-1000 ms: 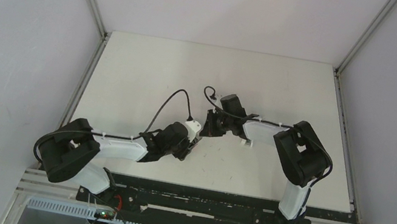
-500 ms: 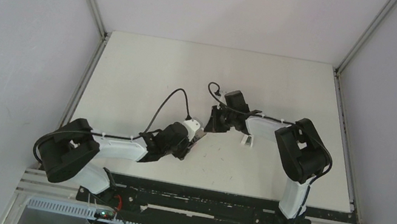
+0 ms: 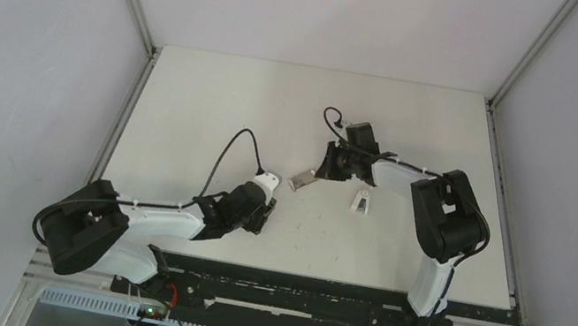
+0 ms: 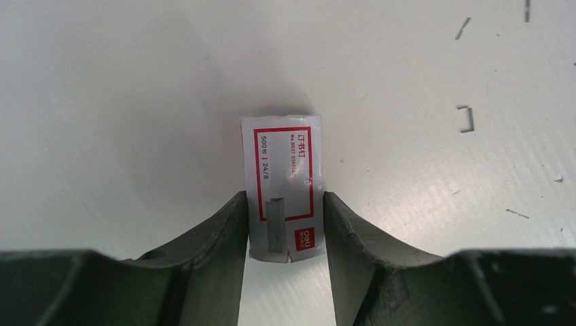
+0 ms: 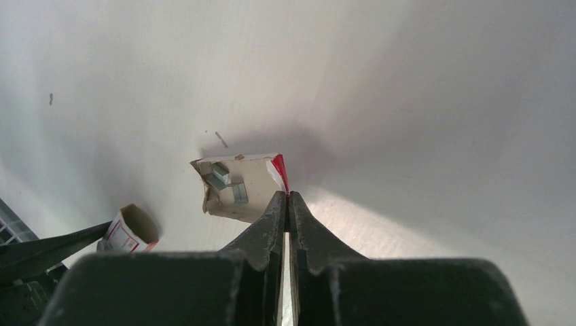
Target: Load the staples into the stapler
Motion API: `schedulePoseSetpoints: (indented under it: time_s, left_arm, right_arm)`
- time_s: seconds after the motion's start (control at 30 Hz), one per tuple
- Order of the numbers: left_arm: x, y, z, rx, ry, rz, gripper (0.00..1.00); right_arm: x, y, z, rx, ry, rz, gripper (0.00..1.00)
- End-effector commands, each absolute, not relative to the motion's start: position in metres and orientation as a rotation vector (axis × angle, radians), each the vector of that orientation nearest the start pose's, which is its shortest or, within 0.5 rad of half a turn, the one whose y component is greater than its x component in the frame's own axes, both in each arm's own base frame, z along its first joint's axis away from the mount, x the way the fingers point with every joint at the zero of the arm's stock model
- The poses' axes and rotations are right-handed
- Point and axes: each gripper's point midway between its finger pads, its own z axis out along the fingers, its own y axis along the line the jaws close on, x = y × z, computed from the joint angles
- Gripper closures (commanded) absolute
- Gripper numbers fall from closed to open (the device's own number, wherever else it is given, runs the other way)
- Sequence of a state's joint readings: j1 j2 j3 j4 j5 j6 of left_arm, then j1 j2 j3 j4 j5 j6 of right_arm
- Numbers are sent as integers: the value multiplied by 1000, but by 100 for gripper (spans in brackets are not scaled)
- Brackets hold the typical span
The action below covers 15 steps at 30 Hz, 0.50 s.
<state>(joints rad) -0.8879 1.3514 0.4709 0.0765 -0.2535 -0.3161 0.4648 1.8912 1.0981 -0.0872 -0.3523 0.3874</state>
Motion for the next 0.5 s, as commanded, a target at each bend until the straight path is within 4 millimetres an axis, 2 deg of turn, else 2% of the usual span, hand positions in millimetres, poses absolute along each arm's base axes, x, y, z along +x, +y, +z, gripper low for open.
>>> schedulePoseSetpoints:
  time_s: [0.0, 0.1, 0.17, 0.3, 0.37, 0.4, 0.47]
  left_arm:
    - [213, -195, 9, 428, 2337, -217, 52]
    - [216, -185, 8, 340, 2358, -179, 51]
    - [220, -181, 8, 280, 2370, -173, 49]
    - [237, -174, 16, 123, 2348, -196, 44]
    - [247, -169, 20, 66, 2328, -193, 43]
    - [252, -166, 21, 44, 2322, -189, 41]
    - [259, -166, 24, 29, 2318, -202, 37]
  right_arm:
    - [378, 264, 41, -280, 2481, 764, 94]
    - [382, 262, 44, -279, 2476, 750, 61]
    - [385, 260, 50, -278, 2462, 732, 52]
    - [386, 252, 72, -272, 2426, 692, 47]
    - [384, 244, 90, -268, 2390, 663, 47]
    - [381, 241, 92, -272, 2392, 648, 46]
    - [373, 230, 110, -261, 2365, 605, 46]
